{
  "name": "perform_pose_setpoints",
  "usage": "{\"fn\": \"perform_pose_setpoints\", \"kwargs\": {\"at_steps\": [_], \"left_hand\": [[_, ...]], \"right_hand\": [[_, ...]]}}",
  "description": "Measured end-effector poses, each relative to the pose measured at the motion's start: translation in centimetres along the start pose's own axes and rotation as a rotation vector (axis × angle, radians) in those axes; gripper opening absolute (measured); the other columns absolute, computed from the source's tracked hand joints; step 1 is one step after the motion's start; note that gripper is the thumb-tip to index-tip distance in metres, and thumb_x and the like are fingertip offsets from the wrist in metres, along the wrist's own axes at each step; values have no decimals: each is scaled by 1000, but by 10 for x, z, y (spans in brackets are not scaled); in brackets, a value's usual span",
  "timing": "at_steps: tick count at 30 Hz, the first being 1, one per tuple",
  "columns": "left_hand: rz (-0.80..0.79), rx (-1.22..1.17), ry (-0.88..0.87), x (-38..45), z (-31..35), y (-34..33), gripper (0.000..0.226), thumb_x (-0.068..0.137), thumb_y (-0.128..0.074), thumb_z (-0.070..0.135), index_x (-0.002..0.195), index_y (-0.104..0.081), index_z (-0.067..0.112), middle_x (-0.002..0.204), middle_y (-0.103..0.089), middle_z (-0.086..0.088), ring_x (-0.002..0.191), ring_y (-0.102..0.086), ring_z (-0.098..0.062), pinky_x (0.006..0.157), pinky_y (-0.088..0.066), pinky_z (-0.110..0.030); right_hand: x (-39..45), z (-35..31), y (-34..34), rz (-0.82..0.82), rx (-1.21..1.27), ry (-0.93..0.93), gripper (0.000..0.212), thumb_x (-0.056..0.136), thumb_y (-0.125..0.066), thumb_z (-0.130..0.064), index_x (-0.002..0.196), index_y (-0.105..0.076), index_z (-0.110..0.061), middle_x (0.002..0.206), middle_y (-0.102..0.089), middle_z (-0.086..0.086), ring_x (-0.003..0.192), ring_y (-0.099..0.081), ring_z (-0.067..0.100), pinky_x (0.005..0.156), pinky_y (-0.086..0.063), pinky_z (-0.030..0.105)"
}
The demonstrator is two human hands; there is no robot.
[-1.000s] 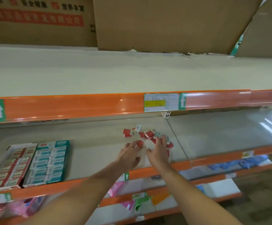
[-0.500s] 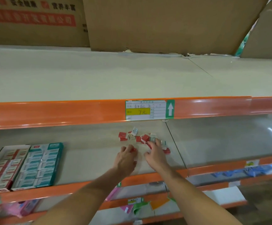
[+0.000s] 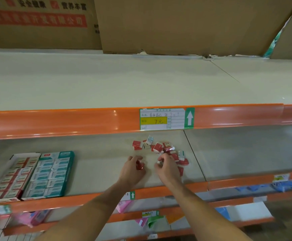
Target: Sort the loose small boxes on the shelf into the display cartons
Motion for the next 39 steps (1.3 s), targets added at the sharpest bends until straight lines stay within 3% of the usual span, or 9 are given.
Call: {"fn": "perform_pose_setpoints", "kwargs": {"at_steps": [3, 7, 12, 16, 19, 25, 29, 35, 39], "left_hand": [[-43, -142, 53, 1, -4, 4, 34, 92, -61, 32, 125, -61, 24, 111, -63, 3, 93, -63, -12, 88, -50, -25], [-48, -354, 58, -5, -4, 13, 31, 96, -57, 18, 126, -60, 25, 97, -70, 3, 90, -65, -15, 81, -52, -29], [-38, -326, 32, -14, -7, 16, 28, 92, -55, 2, 111, -64, 22, 96, -67, 11, 91, -62, -8, 74, -45, -10], [38, -231, 33, -15, -19, 22, 26, 92, -55, 6, 110, -64, 23, 98, -67, 2, 89, -64, -15, 81, -54, -29], [109, -143, 19, -19, -23, 29, 25, 92, -59, 14, 115, -65, 21, 105, -62, 2, 90, -62, -14, 85, -53, -32], [114, -57, 0, -25, -25, 31, 26, 92, -61, 19, 118, -64, 20, 110, -60, 3, 95, -58, -14, 85, -51, -26], [86, -19, -8, -26, -26, 28, 31, 95, -57, 23, 125, -62, 23, 120, -58, 1, 101, -56, -16, 90, -51, -28], [81, 12, -34, -29, -25, 28, 35, 95, -53, 23, 129, -59, 24, 122, -56, 1, 102, -55, -16, 85, -45, -23], [91, 53, -57, -30, -31, 28, 34, 93, -56, 21, 127, -61, 25, 119, -59, 1, 108, -52, -17, 90, -45, -26]], "right_hand": [[-3, 6, -7, 25, 6, -57, 14, 90, -63, -20, 99, -52, -23, 89, -63, -7, 82, -64, 15, 65, -52, 31], [-10, 4, -16, -8, 174, -67, 35, 87, -70, -21, 115, -50, -25, 97, -63, -8, 81, -63, 6, 63, -53, 22], [-11, -1, -21, -43, 80, 71, 25, 93, -54, -10, 110, -70, -19, 108, -66, -6, 100, -57, 4, 76, -39, 6], [-12, 4, -23, -51, 101, 77, 32, 93, -53, -7, 118, -67, -20, 117, -64, -6, 113, -55, 8, 94, -42, 15], [-12, 6, -24, -52, 110, 64, 35, 89, -59, -6, 122, -64, -19, 119, -63, -5, 114, -56, 9, 100, -48, 27], [-16, 8, -26, -37, -12, 133, 42, 82, -70, -16, 123, -63, -25, 118, -59, -8, 113, -52, 10, 102, -46, 38], [-17, 5, -24, -28, -35, 172, 39, 84, -73, -17, 123, -65, -22, 118, -59, -5, 113, -52, 10, 103, -42, 27], [-18, 2, -22, -37, -13, 155, 27, 79, -76, -9, 98, -66, -26, 103, -58, -9, 93, -56, 4, 81, -48, 13], [-20, 2, -25, -103, 7, 137, 35, 73, -82, -16, 97, -59, -28, 102, -53, -11, 96, -56, 8, 83, -53, 22]]}}
Point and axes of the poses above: each hand's wrist, its own x-axis towards the middle knuckle, its own y-axis out of the back of the hand, z = x × y, the point moved 5 cm from there along x, towards the middle knuckle
